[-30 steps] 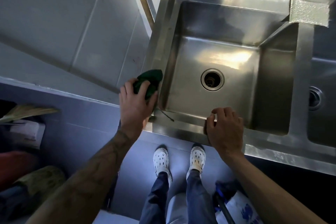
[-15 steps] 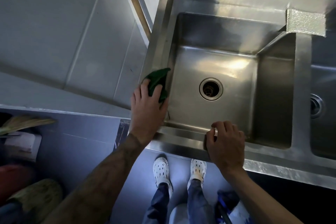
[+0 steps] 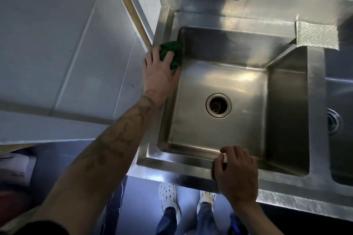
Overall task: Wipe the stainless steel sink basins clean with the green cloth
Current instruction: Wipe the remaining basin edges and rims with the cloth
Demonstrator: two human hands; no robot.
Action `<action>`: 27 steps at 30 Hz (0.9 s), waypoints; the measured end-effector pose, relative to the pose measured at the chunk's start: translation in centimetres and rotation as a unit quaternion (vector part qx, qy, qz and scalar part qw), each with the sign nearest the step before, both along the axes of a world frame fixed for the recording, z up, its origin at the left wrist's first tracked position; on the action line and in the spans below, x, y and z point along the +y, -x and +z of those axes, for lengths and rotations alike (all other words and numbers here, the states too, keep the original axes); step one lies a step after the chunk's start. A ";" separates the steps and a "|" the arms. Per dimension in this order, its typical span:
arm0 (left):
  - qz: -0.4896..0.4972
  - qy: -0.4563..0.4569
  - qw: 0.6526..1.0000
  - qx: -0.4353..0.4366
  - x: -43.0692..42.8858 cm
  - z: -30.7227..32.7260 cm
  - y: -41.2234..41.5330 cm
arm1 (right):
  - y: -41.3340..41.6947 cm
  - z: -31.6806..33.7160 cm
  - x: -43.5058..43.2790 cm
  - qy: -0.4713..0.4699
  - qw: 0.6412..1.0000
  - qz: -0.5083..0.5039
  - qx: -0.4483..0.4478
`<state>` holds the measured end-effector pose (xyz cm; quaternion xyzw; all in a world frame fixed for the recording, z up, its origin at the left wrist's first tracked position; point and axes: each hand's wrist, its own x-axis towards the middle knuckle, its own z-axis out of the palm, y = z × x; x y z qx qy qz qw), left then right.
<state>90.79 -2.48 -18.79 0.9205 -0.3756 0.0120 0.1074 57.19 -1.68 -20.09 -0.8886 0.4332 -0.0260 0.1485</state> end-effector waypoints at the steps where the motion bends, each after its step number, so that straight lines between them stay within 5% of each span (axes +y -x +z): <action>1: -0.001 0.009 1.000 -0.007 0.9 -0.1 0.6 | 0.0 0.0 0.0 -0.001 1.000 0.002 0.003; 5: -0.035 0.014 0.999 -0.011 3.1 -0.8 1.5 | -0.1 0.1 -0.1 0.004 1.000 0.004 -0.004; 18: -0.009 -0.019 1.000 -0.020 -9.8 0.1 -8.4 | -0.3 0.3 -0.1 0.014 1.000 0.006 -0.017; 27: -0.046 -0.042 0.998 0.021 -4.6 1.5 -5.9 | -0.2 0.4 0.0 0.017 1.000 0.009 -0.020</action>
